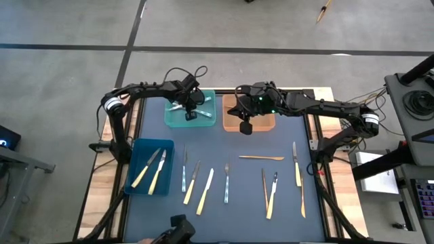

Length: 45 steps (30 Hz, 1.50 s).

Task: Sort silverware by color (type)
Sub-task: Put the white knife into the light blue bin

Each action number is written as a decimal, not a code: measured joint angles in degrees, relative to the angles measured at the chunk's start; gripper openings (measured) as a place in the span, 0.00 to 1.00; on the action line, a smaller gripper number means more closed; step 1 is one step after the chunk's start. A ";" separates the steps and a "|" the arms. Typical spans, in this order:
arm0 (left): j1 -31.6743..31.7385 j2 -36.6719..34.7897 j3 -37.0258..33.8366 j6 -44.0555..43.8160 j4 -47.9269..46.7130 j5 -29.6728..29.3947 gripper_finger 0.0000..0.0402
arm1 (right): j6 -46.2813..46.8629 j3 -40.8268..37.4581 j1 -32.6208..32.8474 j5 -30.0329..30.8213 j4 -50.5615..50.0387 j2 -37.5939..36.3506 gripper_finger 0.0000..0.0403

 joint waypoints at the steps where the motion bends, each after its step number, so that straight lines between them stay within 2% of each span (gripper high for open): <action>1: 0.00 0.25 0.00 -0.04 -0.64 -0.04 0.00 | 0.00 0.00 0.00 0.00 0.00 0.00 0.02; 11: 0.00 -0.49 0.06 -2.97 -3.79 -0.01 0.00 | -0.07 0.00 0.00 0.02 0.00 0.02 0.02; 28: 0.41 -0.83 4.80 -4.24 -8.12 -0.18 0.00 | -0.04 0.00 0.00 0.03 0.00 0.02 0.02; 36: 2.18 -0.83 4.85 -9.05 -7.48 -4.52 0.00 | -0.09 -0.28 0.00 0.04 0.02 0.04 0.02; 40: 2.83 -0.83 4.17 -9.09 -7.09 -4.54 0.04 | -0.08 -0.65 0.00 0.05 0.04 0.04 0.02; 45: 3.15 -0.83 4.11 -9.27 -6.78 -4.61 0.15 | -0.02 -1.21 0.00 0.09 0.15 0.04 0.02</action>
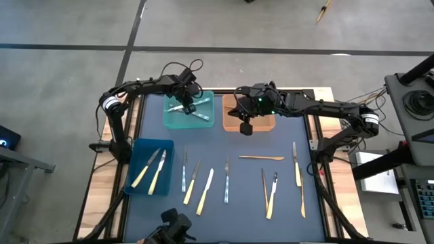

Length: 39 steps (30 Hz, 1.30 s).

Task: Sort silverware by color (type)
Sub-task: Put the white knife into the light blue bin

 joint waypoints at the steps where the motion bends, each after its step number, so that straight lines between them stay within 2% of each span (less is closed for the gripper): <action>1: 0.00 -0.02 0.00 0.06 0.13 0.00 0.17 | -0.01 -0.22 0.00 0.00 0.31 0.00 0.02; 7: -0.04 0.00 -1.09 1.39 1.26 1.53 0.29 | 0.00 -1.23 -0.02 0.00 1.24 0.00 0.02; 12: -0.04 0.00 -1.99 1.93 2.08 2.45 0.32 | 0.00 -1.63 -0.02 0.00 1.62 0.00 0.02; 18: 0.02 0.17 -3.05 1.78 5.47 2.58 0.32 | -0.08 -1.74 -0.02 0.00 2.18 0.00 0.02; 29: 0.04 2.56 -3.02 1.61 5.83 2.95 0.32 | -0.09 -1.76 -0.02 0.00 2.23 0.00 0.02; 39: 0.00 2.75 -3.02 0.23 6.58 2.95 0.21 | -0.04 -1.76 -0.02 -0.01 2.23 0.00 0.02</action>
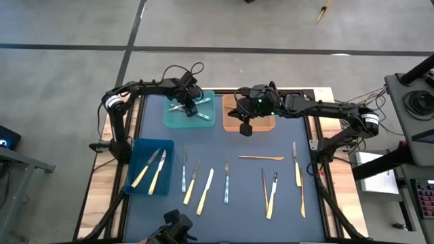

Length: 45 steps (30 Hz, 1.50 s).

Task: Sort silverware by color (type)
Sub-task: Put the white knife into the light blue bin

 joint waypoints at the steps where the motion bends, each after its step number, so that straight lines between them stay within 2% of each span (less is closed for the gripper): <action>1: 0.00 0.00 -0.02 0.00 -0.04 0.00 0.20 | -0.02 0.00 0.00 -0.01 0.00 0.00 0.02; 5: -0.02 0.04 0.05 -0.02 -0.25 0.06 0.15 | 0.00 0.00 -0.02 0.01 0.00 0.00 0.02; 11: -0.07 0.04 0.05 -0.48 -0.41 0.04 0.02 | 0.02 -0.01 -0.02 0.00 0.00 0.00 0.02; 24: -0.42 -4.49 -0.15 0.24 -3.06 -1.04 0.01 | -0.03 -0.01 -0.02 0.00 0.04 0.00 0.02; 32: -0.91 -6.11 -0.15 2.86 -10.09 0.84 0.01 | -0.09 -0.02 -0.02 0.00 0.09 0.00 0.02; 37: -1.91 -7.37 -0.11 4.34 -12.30 5.81 0.01 | -0.17 -0.02 -0.02 0.01 0.09 0.00 0.02; 45: -2.99 -7.39 -0.35 8.24 -14.86 6.51 0.01 | -0.02 -0.02 -0.02 -0.01 0.09 0.00 0.02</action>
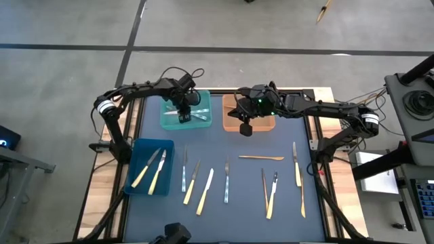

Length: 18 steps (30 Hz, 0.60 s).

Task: Sort silverware by color (type)
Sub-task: Put the white knife into the light blue bin

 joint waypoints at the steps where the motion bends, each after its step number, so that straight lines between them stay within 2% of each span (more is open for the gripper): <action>1: -0.11 0.00 -0.25 0.15 0.14 0.46 0.01 | -0.01 0.00 0.00 0.01 0.00 0.00 0.02; 6: -0.11 0.00 -1.89 0.19 0.82 4.29 0.03 | -0.04 0.00 0.00 0.01 0.00 0.00 0.02; 13: -0.11 0.00 -2.27 -0.21 0.89 4.48 0.12 | -0.15 0.01 0.00 0.00 0.00 0.00 0.02; 18: -0.11 -0.73 -1.92 -3.95 0.61 4.24 0.14 | -0.65 0.00 0.00 0.00 0.07 0.00 0.02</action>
